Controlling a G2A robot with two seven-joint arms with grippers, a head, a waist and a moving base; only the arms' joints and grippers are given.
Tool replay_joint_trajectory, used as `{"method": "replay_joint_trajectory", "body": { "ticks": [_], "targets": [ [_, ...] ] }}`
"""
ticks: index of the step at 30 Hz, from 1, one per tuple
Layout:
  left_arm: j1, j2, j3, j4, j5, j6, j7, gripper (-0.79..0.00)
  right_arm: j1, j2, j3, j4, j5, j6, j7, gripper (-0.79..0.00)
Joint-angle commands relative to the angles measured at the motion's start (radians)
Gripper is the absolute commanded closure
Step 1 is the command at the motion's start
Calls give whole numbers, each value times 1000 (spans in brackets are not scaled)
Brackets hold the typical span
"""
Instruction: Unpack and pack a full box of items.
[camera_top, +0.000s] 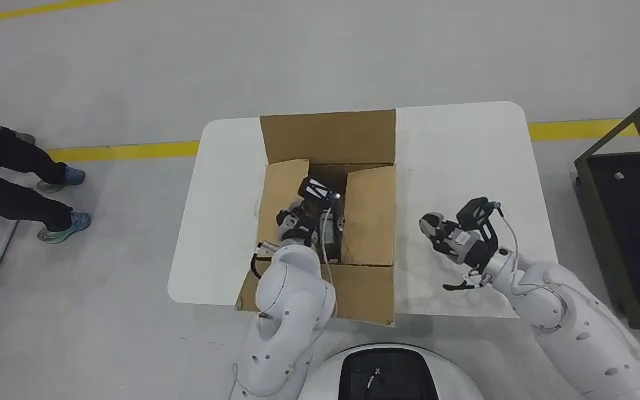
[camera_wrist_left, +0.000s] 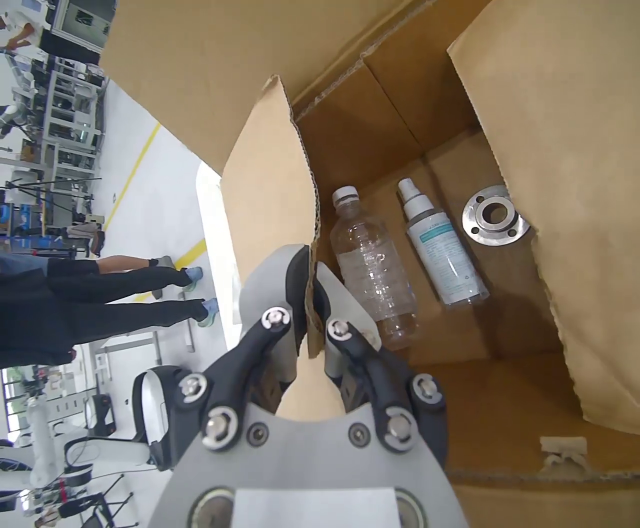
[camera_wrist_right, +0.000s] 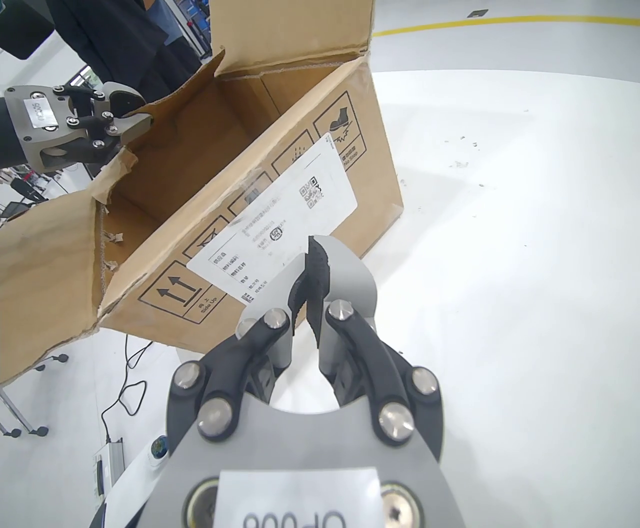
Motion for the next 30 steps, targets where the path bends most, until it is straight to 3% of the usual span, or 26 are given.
{"method": "replay_joint_trajectory", "body": {
  "ticks": [1,10,18,20,21,22,23,30],
  "targets": [
    [7,-3,-3,-25,-30,14,-4,0,-1,0,13,-5,33,-1,-10,0],
    [19,-21,-41,-140,-268,86,-77,0,-1,6,111,-83,283,-50,32,0],
    [29,-32,-65,-239,-456,149,-122,0,32,15,111,-116,387,-83,221,0],
    [29,-32,-78,-250,-486,159,-129,-160,47,15,90,-98,383,-70,265,0],
    [25,-31,-84,-254,-484,154,-130,-203,57,14,80,-90,378,-58,284,0],
    [23,-30,-89,-256,-482,148,-129,-517,66,13,71,-83,378,-49,290,0],
    [22,-30,-96,-257,-484,143,-131,-770,71,12,60,-74,378,-41,301,0],
    [22,-19,-149,-252,-426,102,-127,-785,97,8,25,-53,357,-10,320,0]
  ]
}}
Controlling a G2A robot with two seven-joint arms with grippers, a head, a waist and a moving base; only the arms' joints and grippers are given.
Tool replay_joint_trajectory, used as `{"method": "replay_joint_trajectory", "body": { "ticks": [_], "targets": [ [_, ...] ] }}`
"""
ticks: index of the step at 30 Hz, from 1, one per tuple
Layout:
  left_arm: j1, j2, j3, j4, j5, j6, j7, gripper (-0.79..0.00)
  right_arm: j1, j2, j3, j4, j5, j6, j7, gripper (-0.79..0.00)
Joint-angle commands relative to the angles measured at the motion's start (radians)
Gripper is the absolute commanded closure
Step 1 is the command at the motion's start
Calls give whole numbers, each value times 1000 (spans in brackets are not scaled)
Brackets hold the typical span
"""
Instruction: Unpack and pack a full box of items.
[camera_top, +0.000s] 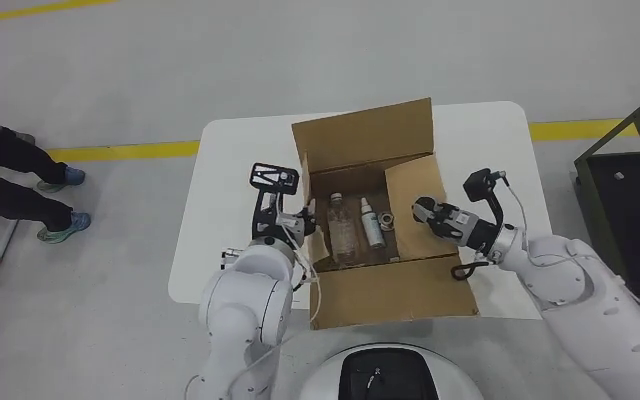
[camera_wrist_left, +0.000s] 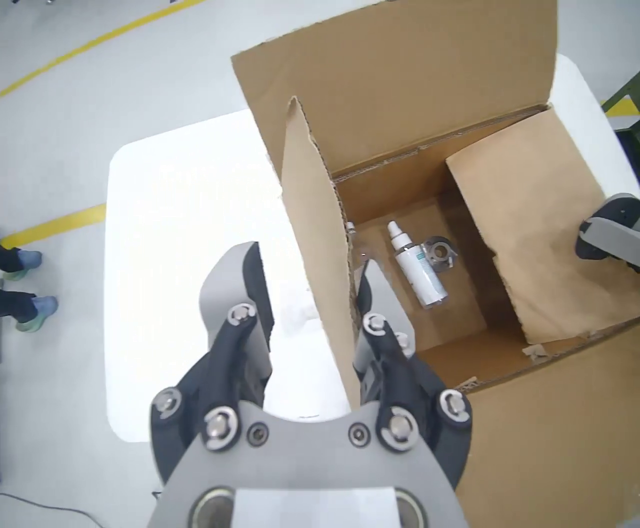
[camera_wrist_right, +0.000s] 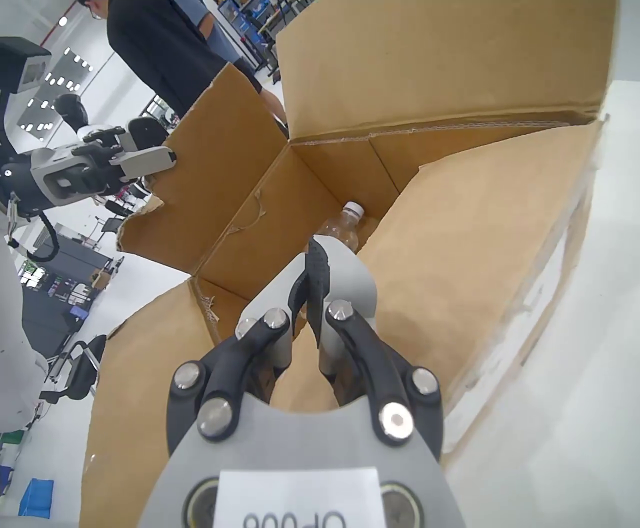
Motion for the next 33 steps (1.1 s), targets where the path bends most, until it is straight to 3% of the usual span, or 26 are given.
{"method": "replay_joint_trajectory", "body": {
  "ticks": [1,10,26,33],
  "targets": [
    [2,4,-15,3,39,-15,5,-785,4,0,-4,5,-3,6,3,0],
    [14,20,-60,32,202,-79,47,-785,1,0,-9,1,-6,17,1,0],
    [45,29,-111,126,273,-47,100,-785,-3,1,-10,10,-13,24,2,0],
    [50,27,-102,57,253,-37,96,-785,-30,3,67,-7,1,20,-154,0]
  ]
}}
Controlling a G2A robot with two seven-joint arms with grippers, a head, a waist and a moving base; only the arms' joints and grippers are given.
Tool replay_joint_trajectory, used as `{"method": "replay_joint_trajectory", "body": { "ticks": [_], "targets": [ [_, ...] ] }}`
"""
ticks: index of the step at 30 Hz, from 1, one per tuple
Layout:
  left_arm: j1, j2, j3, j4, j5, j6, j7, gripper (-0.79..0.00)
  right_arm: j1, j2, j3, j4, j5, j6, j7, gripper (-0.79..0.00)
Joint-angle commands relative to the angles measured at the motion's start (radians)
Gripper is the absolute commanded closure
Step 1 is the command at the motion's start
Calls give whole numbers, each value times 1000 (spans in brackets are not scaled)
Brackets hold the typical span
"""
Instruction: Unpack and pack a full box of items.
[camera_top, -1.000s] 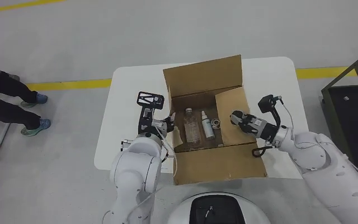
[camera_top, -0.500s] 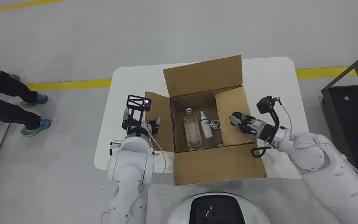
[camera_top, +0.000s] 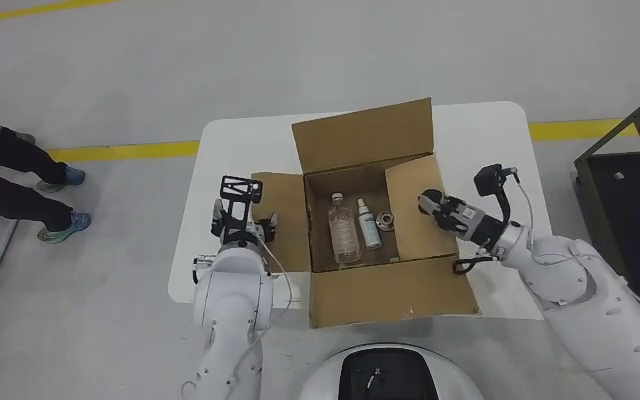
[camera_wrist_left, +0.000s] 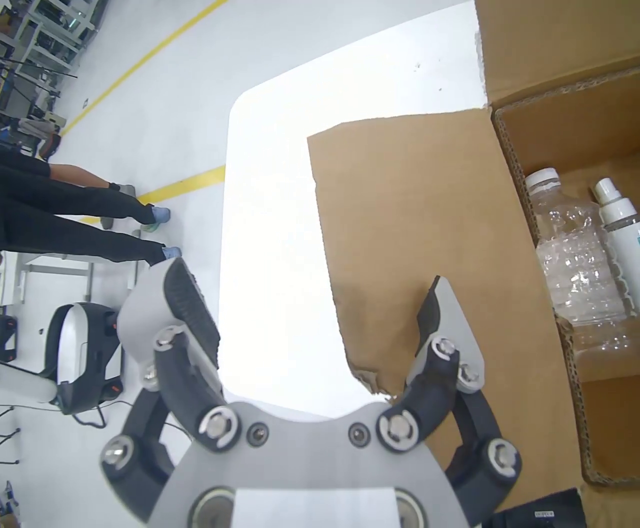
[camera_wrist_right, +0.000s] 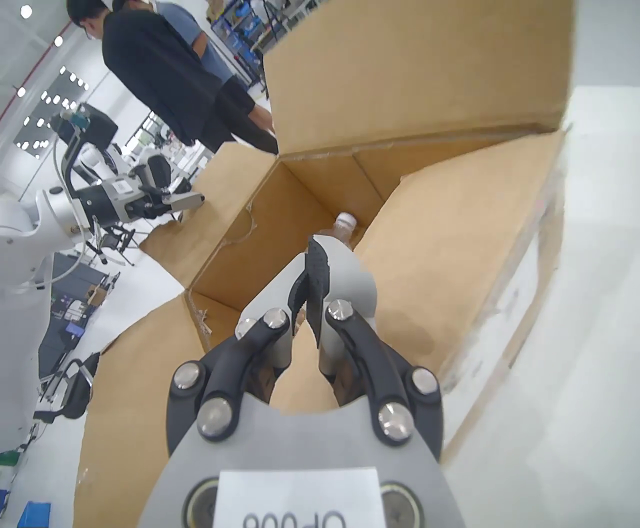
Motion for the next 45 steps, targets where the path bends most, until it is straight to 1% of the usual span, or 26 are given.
{"method": "replay_joint_trajectory", "body": {
  "ticks": [1,4,8,11,15,19,22,27,32,36,43,45],
  "targets": [
    [0,-1,9,-42,-12,4,-5,-785,-22,2,42,-4,-8,8,-64,0],
    [-11,-1,27,-91,26,-9,-13,-785,-57,8,100,5,-37,25,-110,0],
    [-20,-5,78,-152,13,-13,-21,-785,-95,13,137,35,-63,45,-113,0],
    [-28,-11,126,-180,-20,-12,-28,-785,-111,14,135,54,-89,38,-98,0],
    [-41,-18,206,-201,-68,-33,-34,-785,-126,11,96,74,-129,15,-84,0],
    [-49,-27,281,-200,-146,-24,-38,-785,-124,6,47,96,-156,-19,-90,0],
    [-53,-34,329,-181,-224,-26,-41,-785,-120,1,14,99,-161,-29,-94,0],
    [-70,-44,380,-132,-349,-34,-52,-785,-114,-4,-20,98,-190,-34,-106,0],
    [-75,-51,394,-73,-461,-23,-72,-785,-108,-7,-36,101,-206,-34,-114,0],
    [-75,-51,394,-73,-461,-23,-72,-785,-104,-7,-20,101,-206,-25,-132,0],
    [-75,-51,394,-73,-461,-23,-72,-785,-109,0,46,82,-174,-14,-139,0],
    [-47,-49,372,-47,-488,8,-41,-785,-107,0,49,79,-172,-12,-131,0]
  ]
}}
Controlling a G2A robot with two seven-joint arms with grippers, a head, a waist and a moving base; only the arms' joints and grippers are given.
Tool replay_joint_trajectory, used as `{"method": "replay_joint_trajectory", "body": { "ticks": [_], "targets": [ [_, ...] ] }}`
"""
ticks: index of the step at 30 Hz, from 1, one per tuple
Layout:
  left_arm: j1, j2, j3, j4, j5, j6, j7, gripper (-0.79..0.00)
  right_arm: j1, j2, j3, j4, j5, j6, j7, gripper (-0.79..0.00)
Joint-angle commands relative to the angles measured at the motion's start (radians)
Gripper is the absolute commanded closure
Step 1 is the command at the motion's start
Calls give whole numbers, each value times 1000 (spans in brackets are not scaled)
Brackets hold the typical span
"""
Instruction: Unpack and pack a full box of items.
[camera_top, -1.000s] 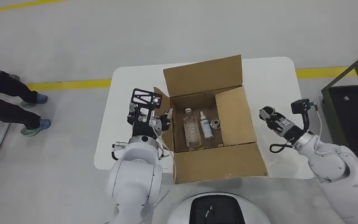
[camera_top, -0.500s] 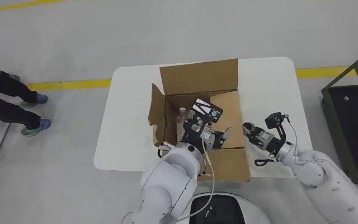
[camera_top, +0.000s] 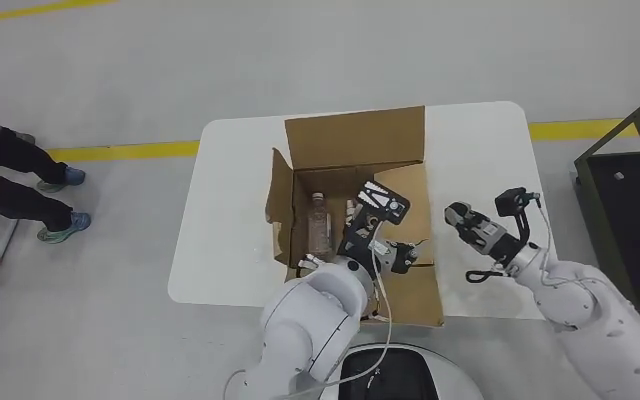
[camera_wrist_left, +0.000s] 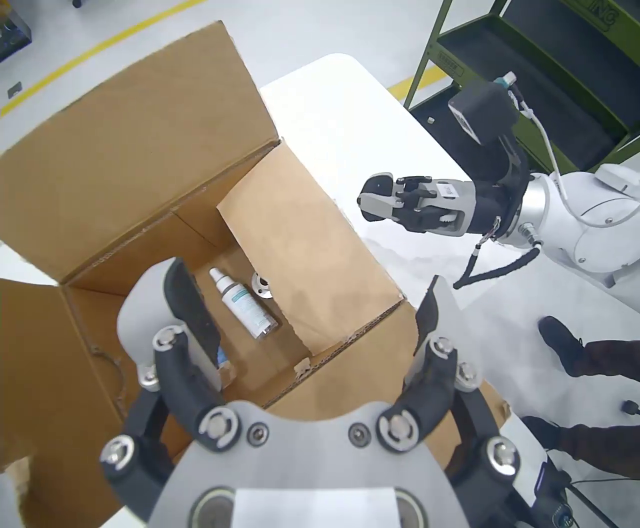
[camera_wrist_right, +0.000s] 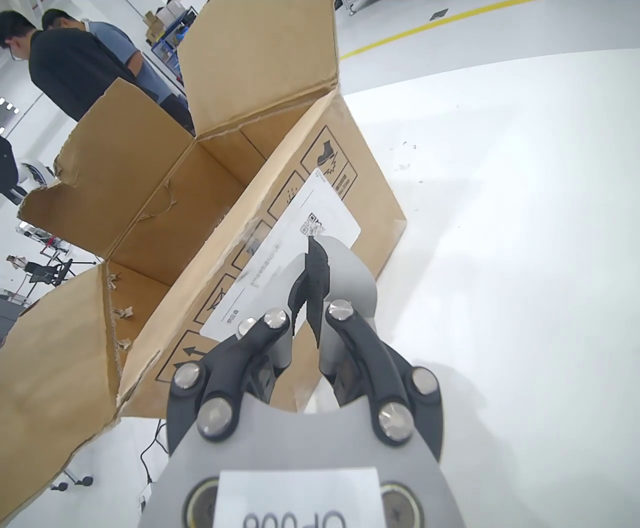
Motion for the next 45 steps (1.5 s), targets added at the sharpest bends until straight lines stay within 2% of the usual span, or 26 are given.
{"method": "replay_joint_trajectory", "body": {
  "ticks": [1,5,10,14,19,29,36,45],
  "targets": [
    [23,1,-25,23,-33,34,36,-785,3,0,-1,-1,-2,1,7,0],
    [21,-5,-56,102,-174,94,81,-785,10,-2,-18,3,-19,0,20,0],
    [-32,-16,-109,248,-362,170,113,-785,20,-5,-42,8,-39,1,29,0],
    [-68,-19,-151,353,-488,188,147,-785,25,-7,-55,10,-48,2,31,0],
    [-93,-17,-195,453,-556,239,164,-785,26,-8,-62,17,-49,0,35,0],
    [-115,-5,-202,571,-586,206,153,-785,34,-12,-83,28,-48,-4,47,0],
    [-129,-4,-191,588,-662,192,154,-785,42,-14,-94,32,-47,-3,50,0],
    [-120,0,-182,510,-812,180,130,-785,49,-16,-99,32,-45,-1,54,0]
  ]
}}
